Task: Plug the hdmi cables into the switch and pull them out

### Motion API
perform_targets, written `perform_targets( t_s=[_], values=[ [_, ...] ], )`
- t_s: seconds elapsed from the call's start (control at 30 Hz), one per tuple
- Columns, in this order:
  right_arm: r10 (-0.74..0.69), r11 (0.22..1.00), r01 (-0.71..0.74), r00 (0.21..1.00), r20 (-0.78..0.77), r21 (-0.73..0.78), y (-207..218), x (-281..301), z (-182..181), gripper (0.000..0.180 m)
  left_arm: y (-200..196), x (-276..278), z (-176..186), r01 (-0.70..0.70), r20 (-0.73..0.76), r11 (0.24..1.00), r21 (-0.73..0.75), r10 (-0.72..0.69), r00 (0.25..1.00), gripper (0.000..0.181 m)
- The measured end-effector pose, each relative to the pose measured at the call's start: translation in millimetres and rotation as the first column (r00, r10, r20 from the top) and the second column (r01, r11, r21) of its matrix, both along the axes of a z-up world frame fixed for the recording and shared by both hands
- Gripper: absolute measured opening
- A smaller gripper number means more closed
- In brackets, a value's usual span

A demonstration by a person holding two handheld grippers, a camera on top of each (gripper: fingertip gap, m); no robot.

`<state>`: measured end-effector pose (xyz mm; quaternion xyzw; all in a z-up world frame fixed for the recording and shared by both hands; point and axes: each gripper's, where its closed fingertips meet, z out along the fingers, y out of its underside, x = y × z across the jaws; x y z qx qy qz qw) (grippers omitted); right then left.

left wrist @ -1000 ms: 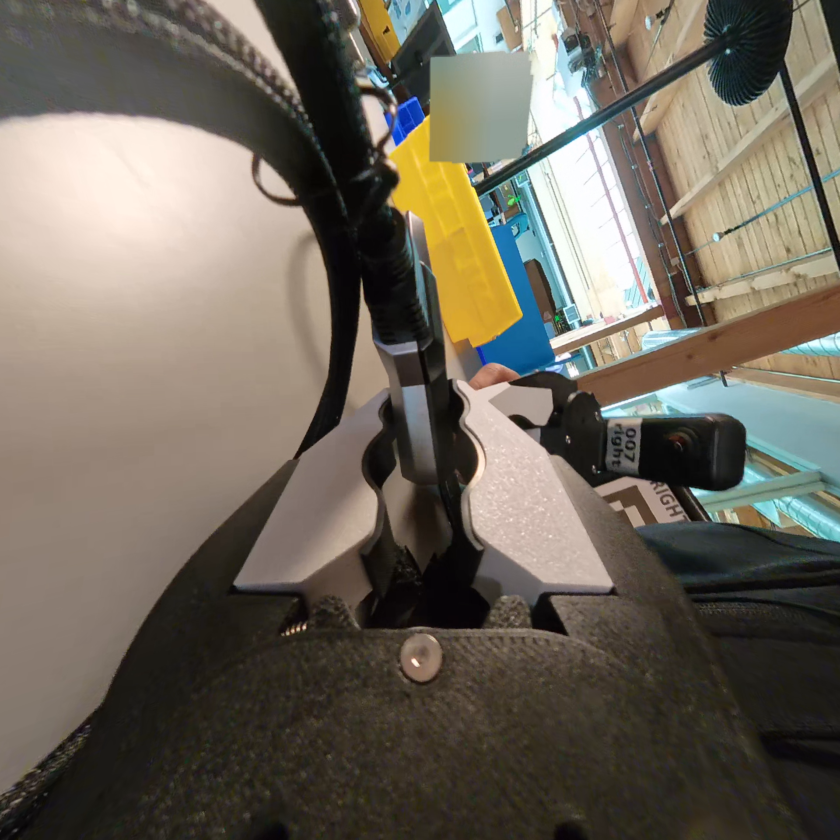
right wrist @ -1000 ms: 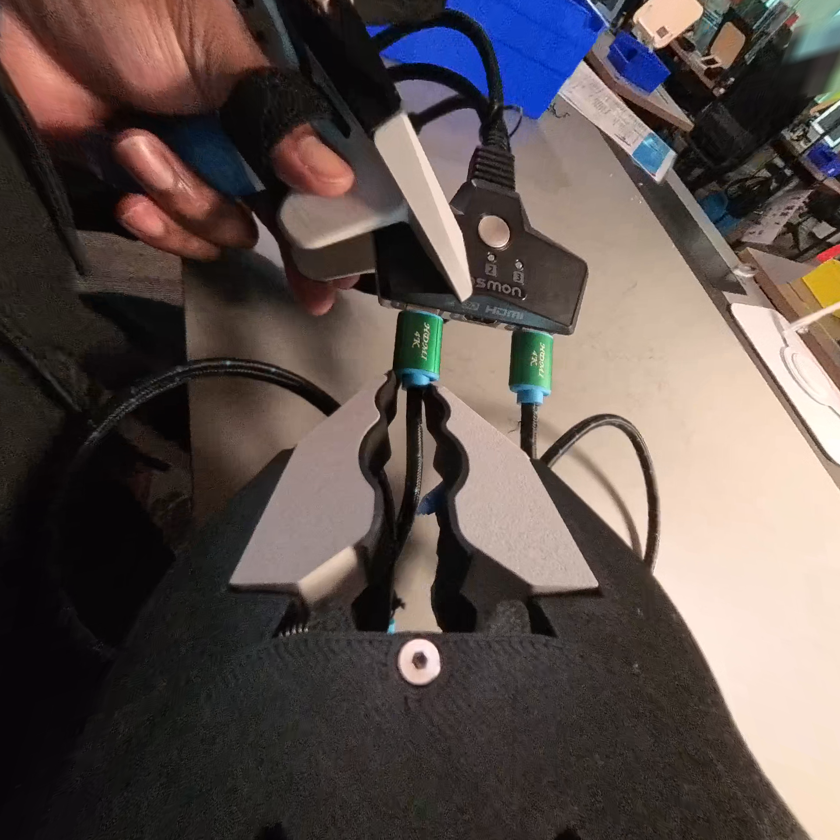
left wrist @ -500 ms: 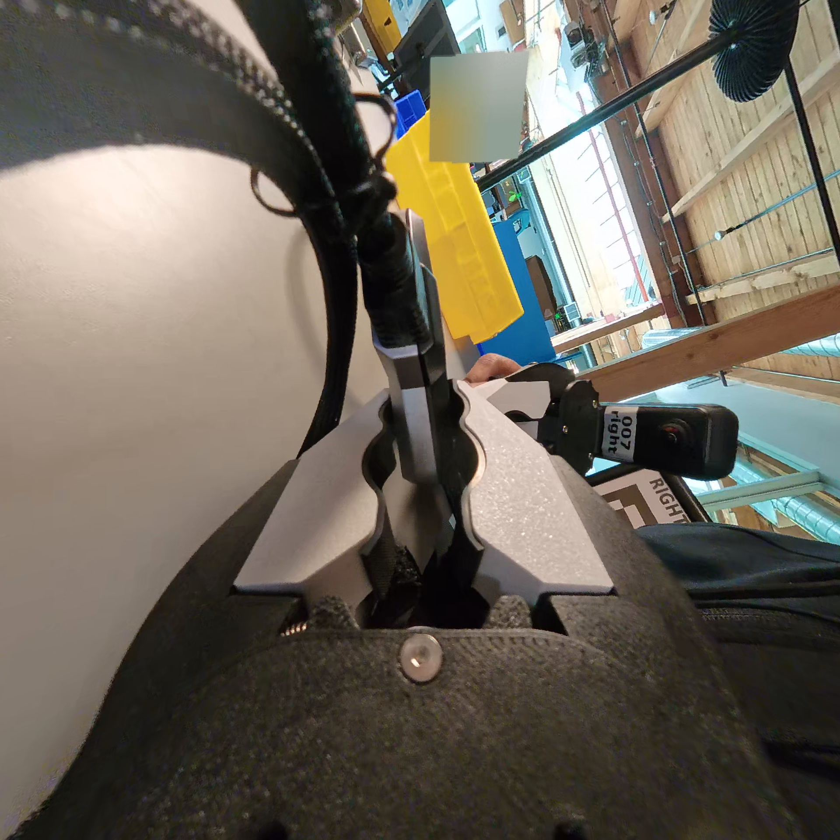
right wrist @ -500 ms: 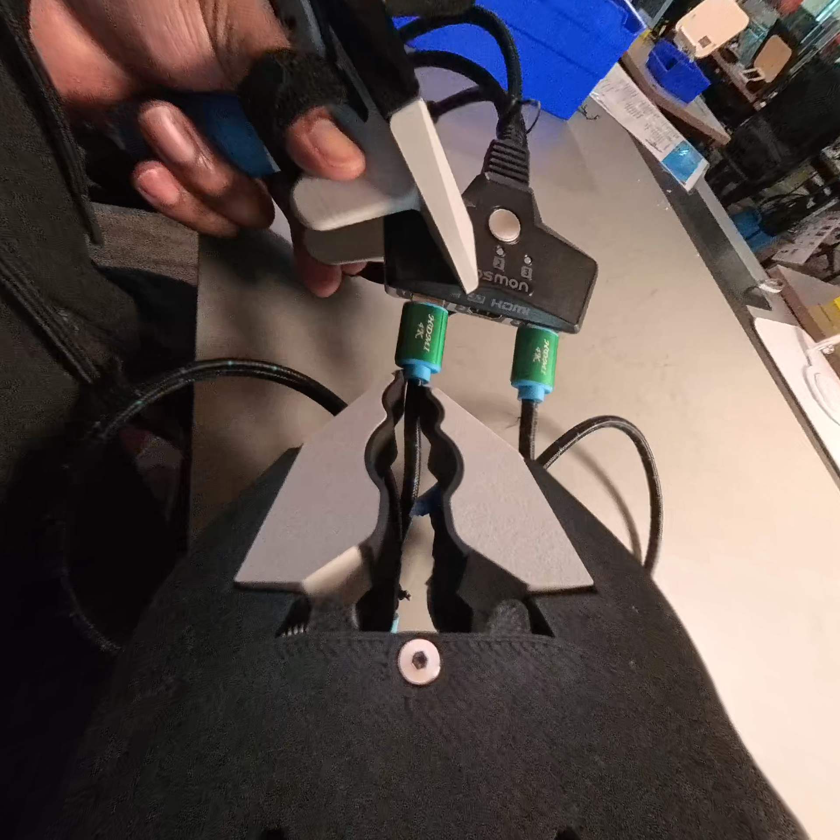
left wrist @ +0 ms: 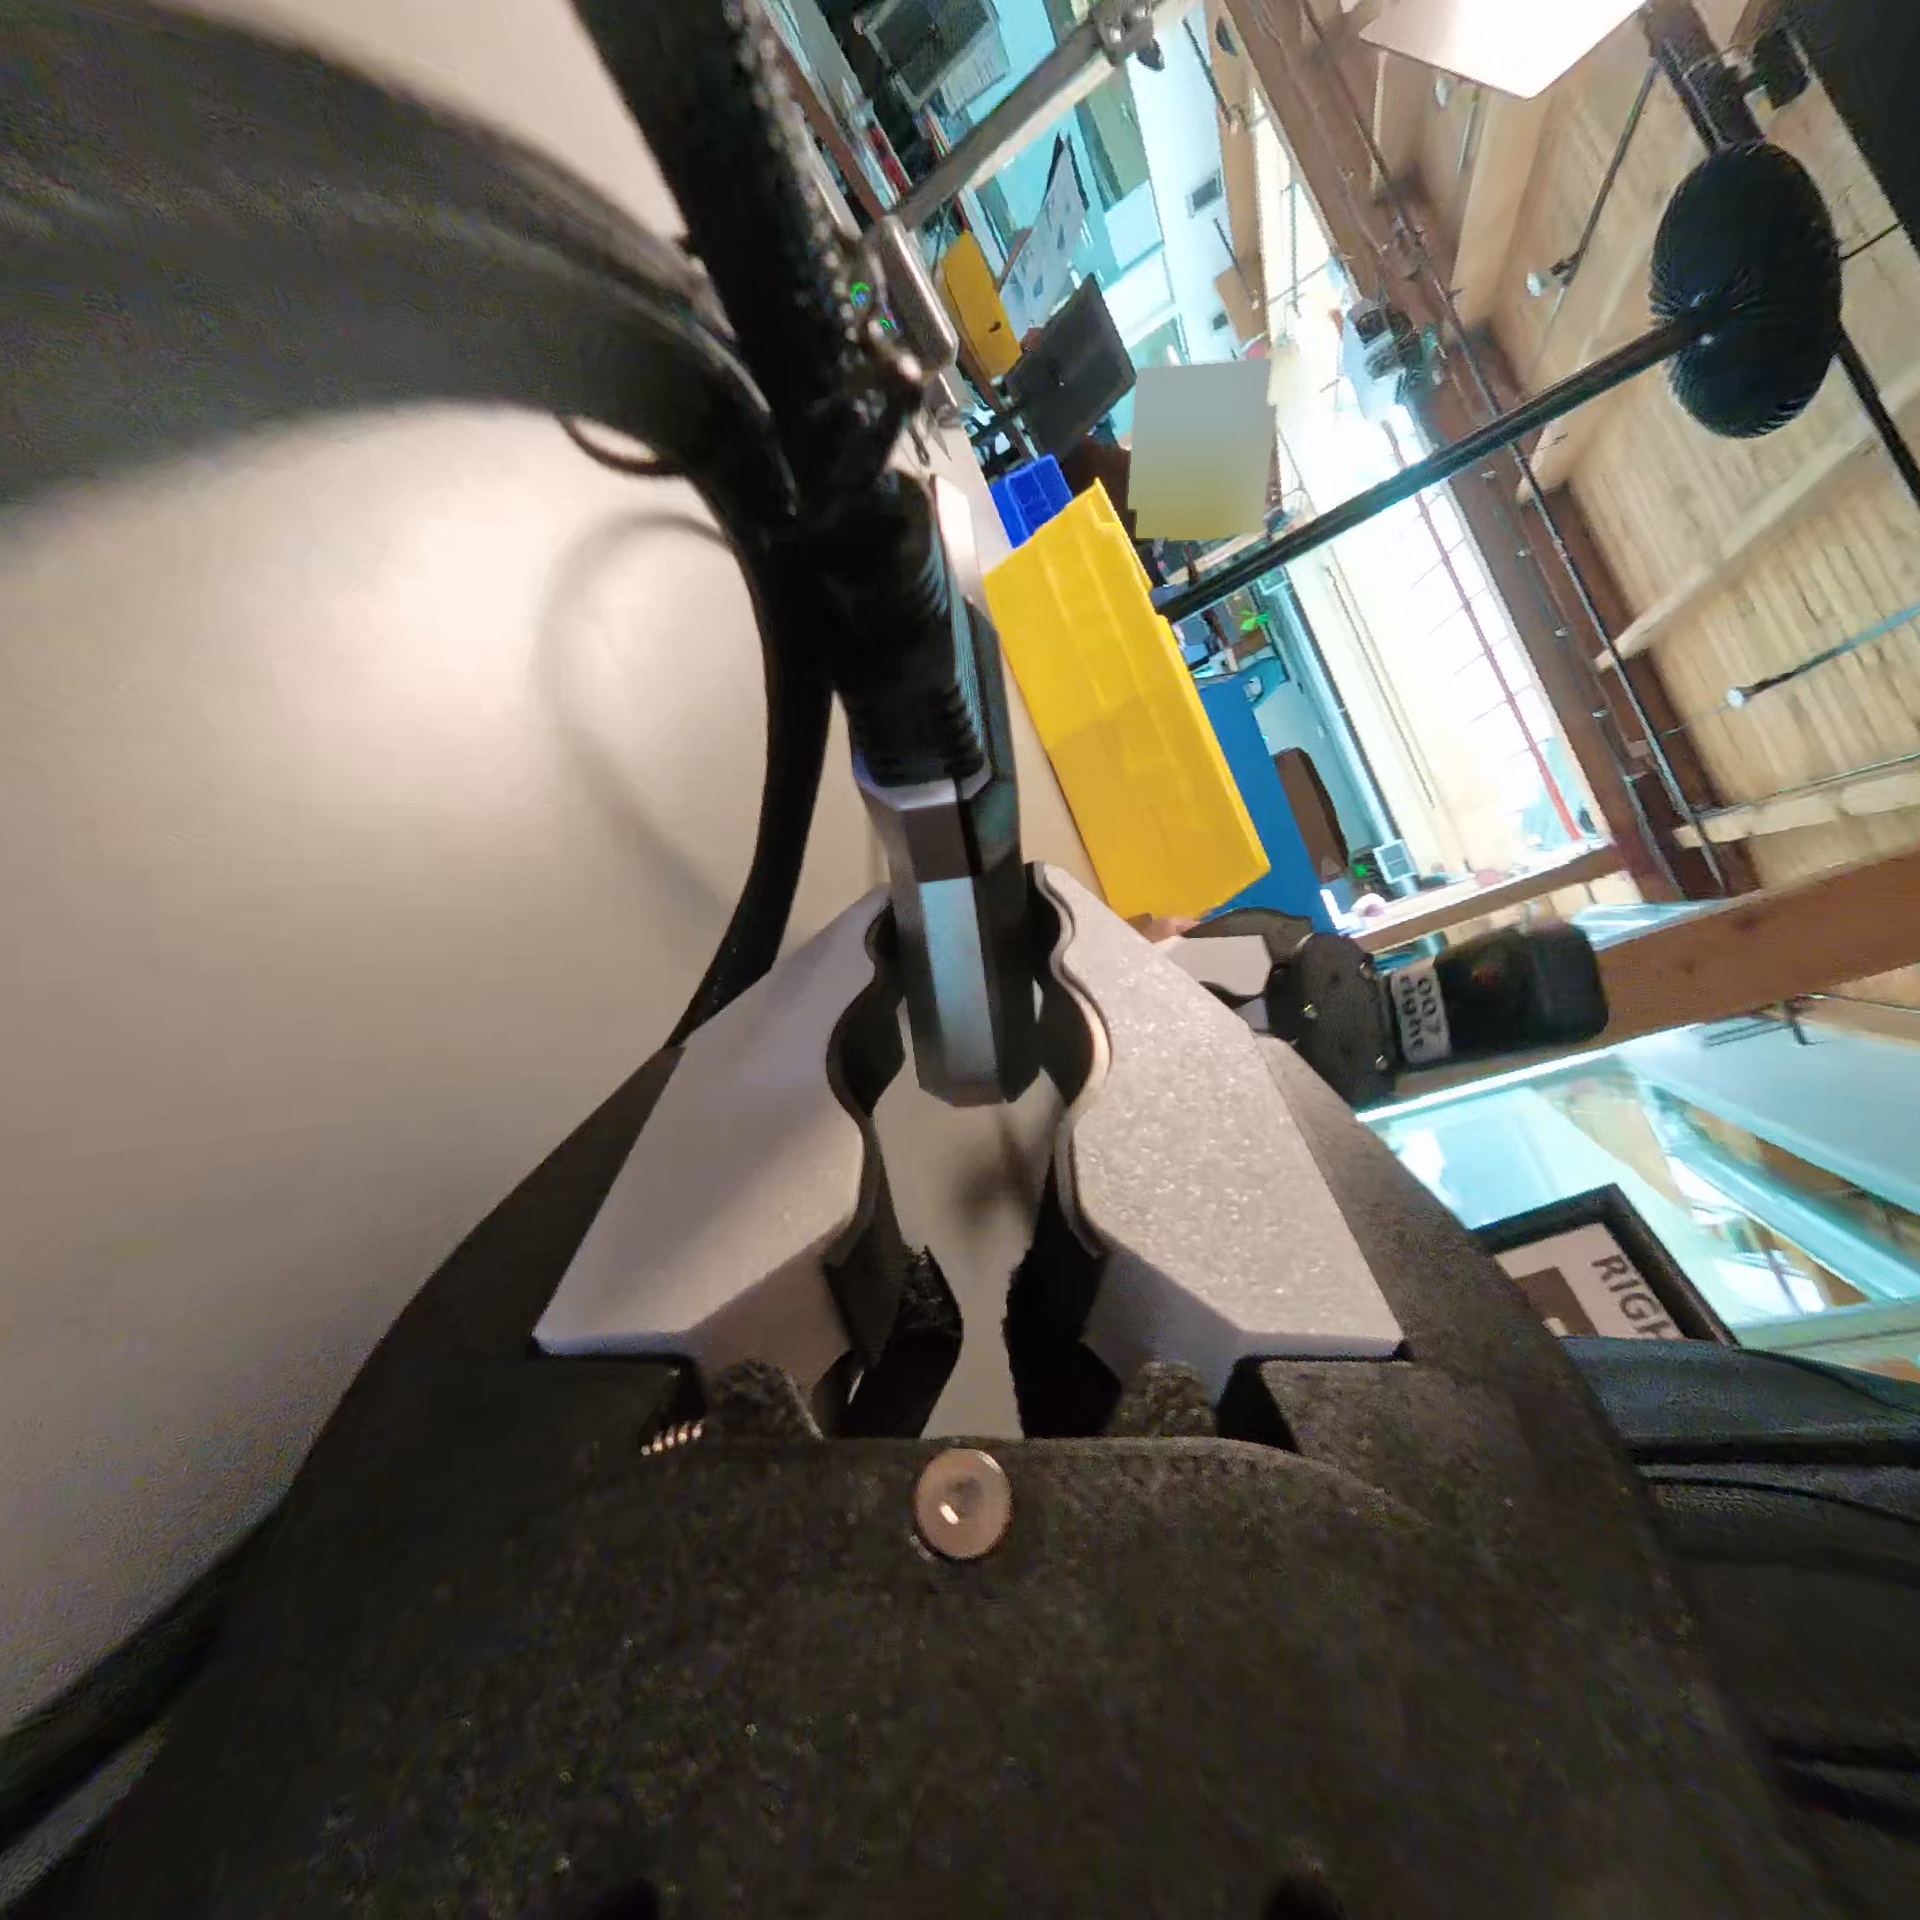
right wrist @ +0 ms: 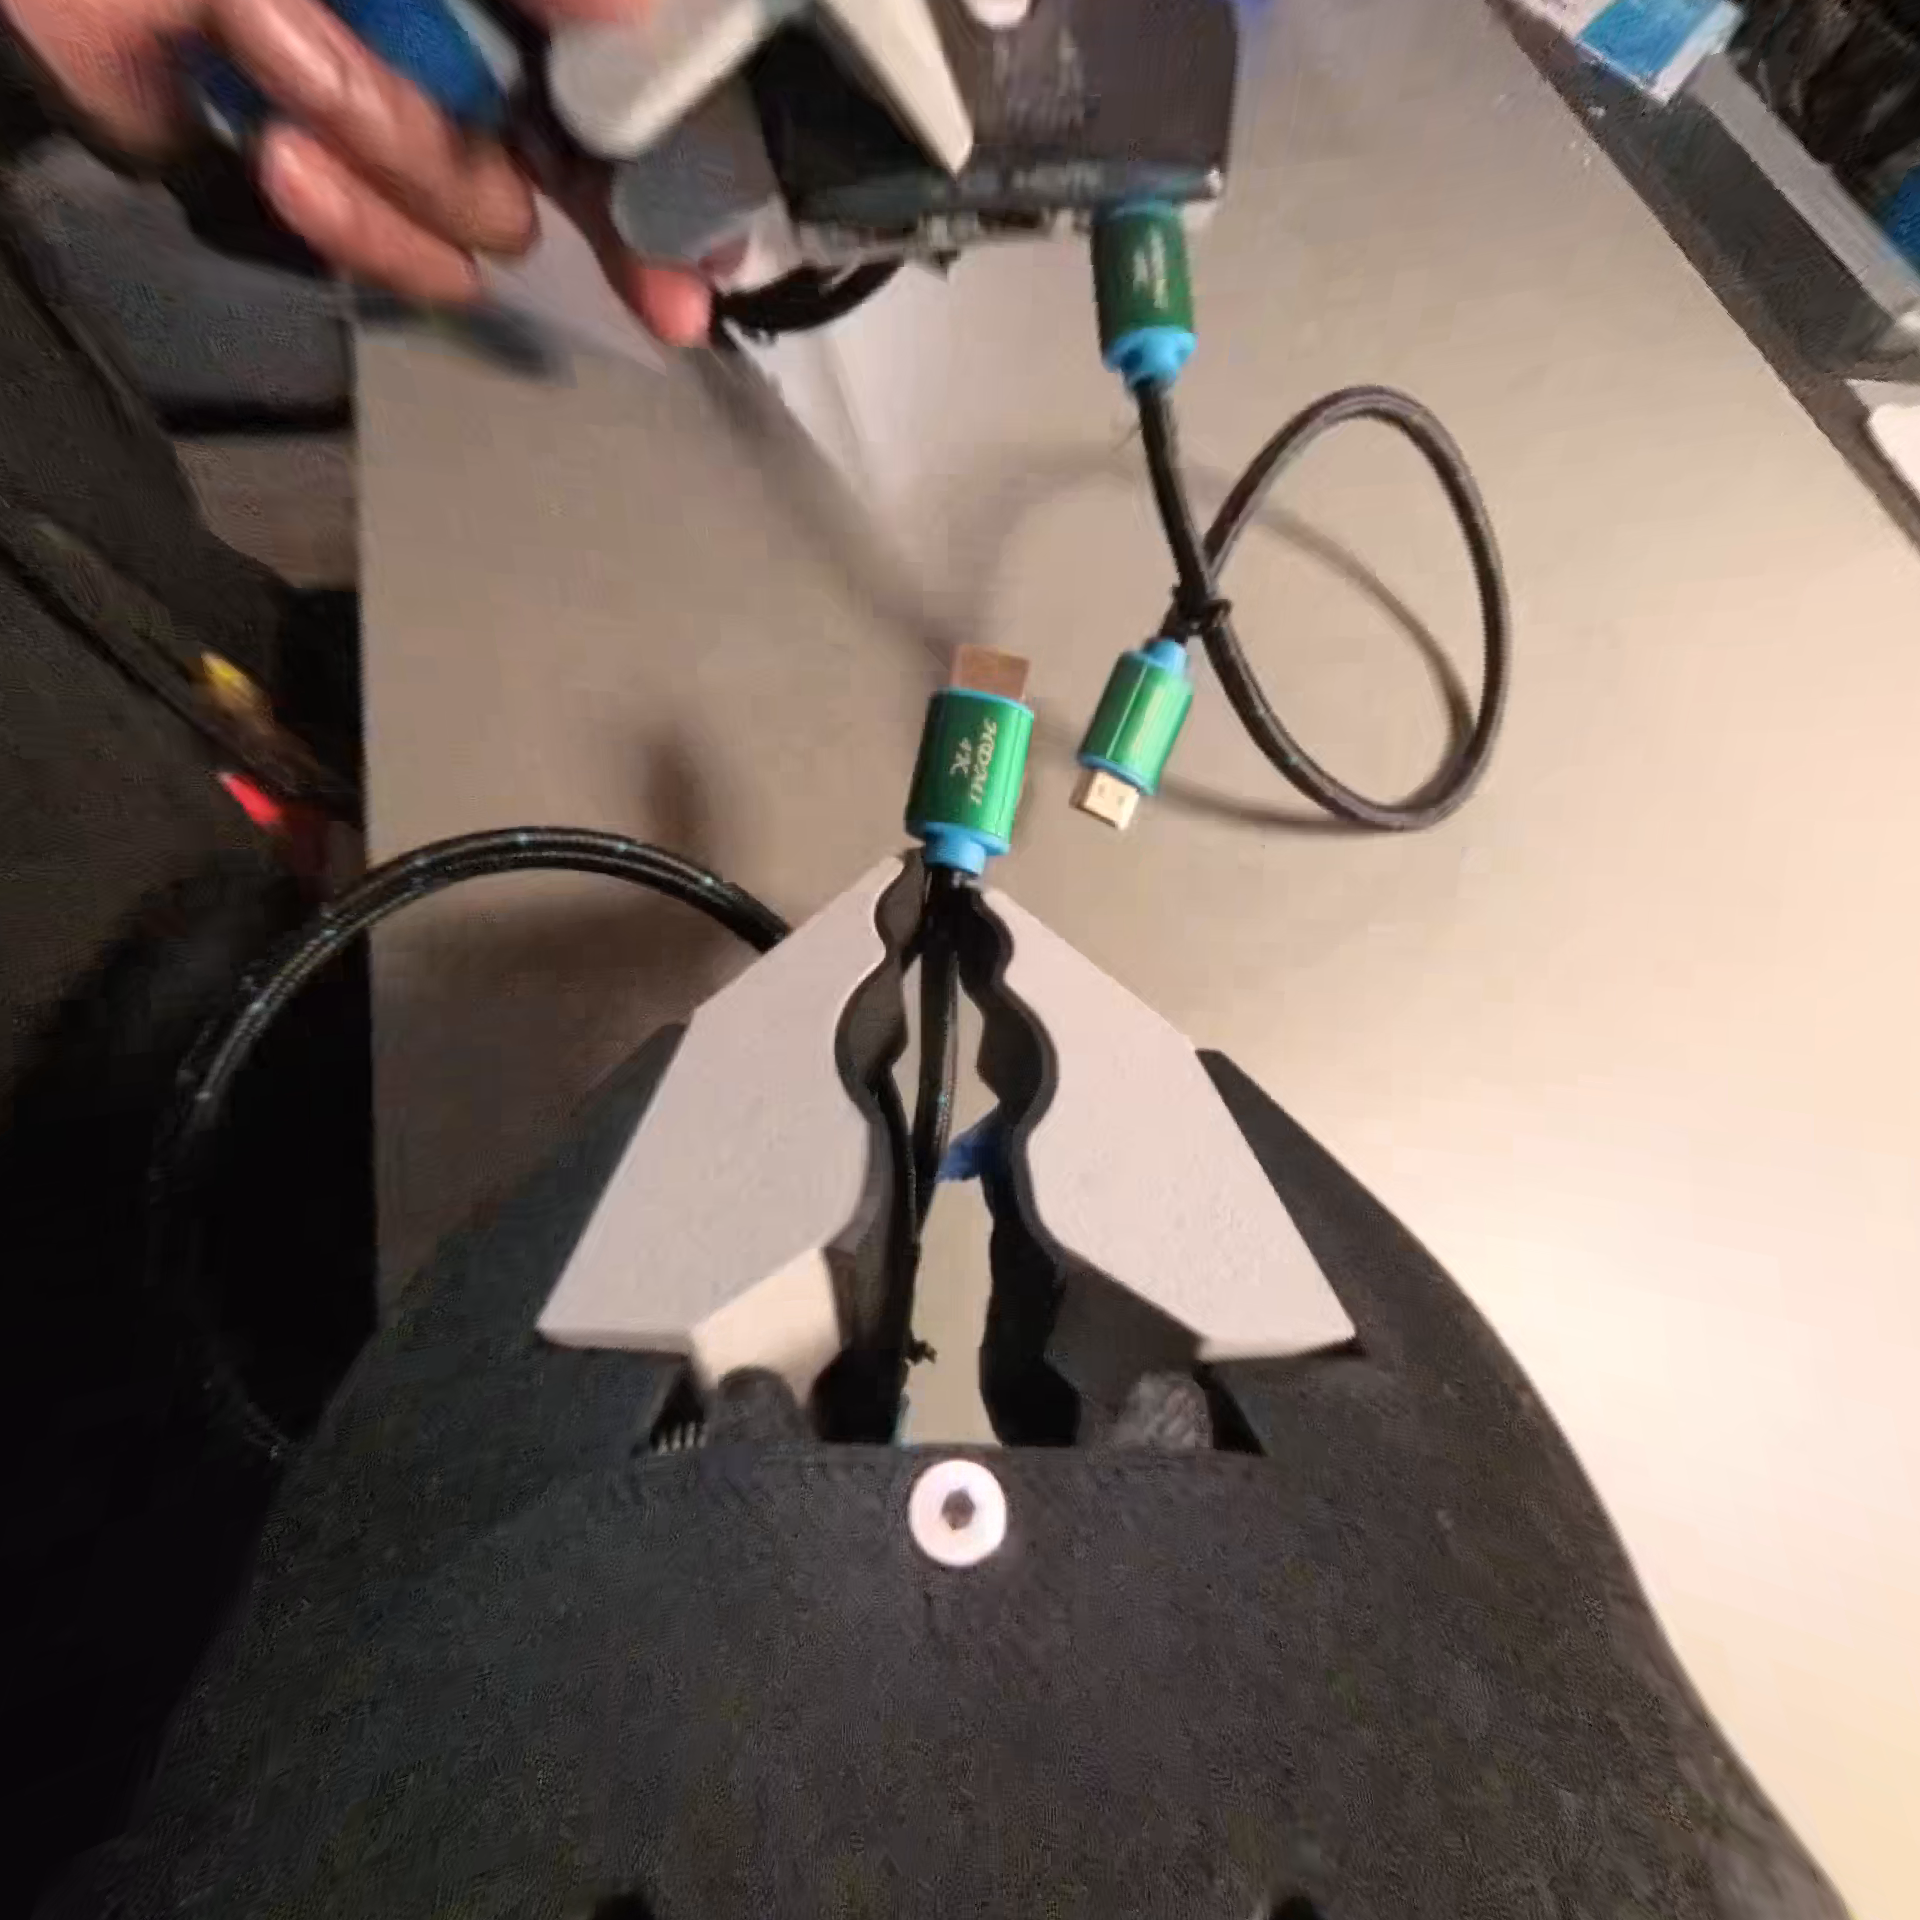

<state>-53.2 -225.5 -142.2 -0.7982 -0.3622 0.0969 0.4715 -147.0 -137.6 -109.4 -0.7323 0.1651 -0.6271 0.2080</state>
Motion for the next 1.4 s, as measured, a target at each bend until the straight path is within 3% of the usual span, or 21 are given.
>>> perform_targets(
  t_s=[0.03,0.13,0.27,0.43,0.53,0.63,0.7,0.73,0.8,0.97,1.07,1.23,1.33,1.4],
  values=[
    [-0.014,1.0,0.014,1.0,-0.024,0.022,2.3,4.8,6.9,0.008,0.4,-0.5,-1.1,0.002,-0.009,1.0,0.008,-0.002,1.0,0.019],
    [-0.071,0.997,0.068,0.992,0.103,0.031,18.1,22.1,1.7,0.009,-1.4,9.2,-8.8,0.054,-0.025,0.999,-0.006,-0.054,0.998,0.019],
    [-0.125,0.992,0.125,0.978,0.164,0.015,37.0,39.9,-8.0,0.011,14.6,19.4,-4.6,0.086,-0.061,0.993,0.079,-0.081,0.995,0.019],
    [-0.136,0.99,0.135,0.99,0.024,0.029,30.7,55.4,18.3,0.031,46.9,28.4,0.5,0.084,-0.085,0.984,0.158,-0.071,0.994,0.021],
    [-0.16,0.985,0.159,0.987,-0.008,-0.063,19.0,69.4,12.9,0.045,55.5,36.4,-1.6,0.097,-0.089,0.978,0.185,-0.082,0.993,0.021],
    [-0.181,0.956,0.199,0.978,0.102,-0.215,7.1,79.7,-23.1,0.053,56.3,41.5,-8.8,0.11,-0.088,0.98,0.164,-0.096,0.991,0.021],
    [-0.168,0.95,0.192,0.979,0.115,-0.247,4.9,74.2,-34.0,0.04,56.9,41.4,-6.6,0.107,-0.084,0.976,0.188,-0.092,0.992,0.022],
    [-0.158,0.955,0.183,0.98,0.121,-0.233,5.9,72.1,-33.7,0.017,56.7,41.1,-6.6,0.105,-0.083,0.976,0.189,-0.091,0.992,0.022],
    [-0.148,0.961,0.188,0.97,0.192,-0.205,6.6,75.7,-32.3,0.007,56.1,39.8,-6.0,0.103,-0.078,0.976,0.194,-0.089,0.993,0.021],
    [-0.106,0.988,0.127,0.97,0.218,-0.086,-15.8,90.0,22.6,0.007,56.7,32.9,-3.7,0.079,-0.063,0.975,0.208,-0.068,0.996,0.021],
    [-0.167,0.984,0.178,0.935,0.312,-0.009,-44.2,144.5,79.5,0.008,56.9,30.4,-0.3,0.07,-0.037,0.976,0.206,-0.064,0.997,0.021],
    [-0.315,0.92,0.391,0.762,0.566,-0.013,-95.5,302.0,146.1,0.008,54.2,32.5,-0.6,0.087,-0.042,0.973,0.212,-0.08,0.996,0.022],
    [-0.259,0.916,0.381,0.802,0.538,-0.128,-101.2,351.8,142.4,0.008,53.4,32.9,-0.5,0.086,-0.045,0.971,0.223,-0.077,0.996,0.022],
    [-0.173,0.906,0.337,0.847,0.503,-0.255,-98.1,364.2,119.6,0.008,53.8,32.1,0.8,0.075,-0.038,0.971,0.228,-0.068,0.997,0.022]
  ],
)
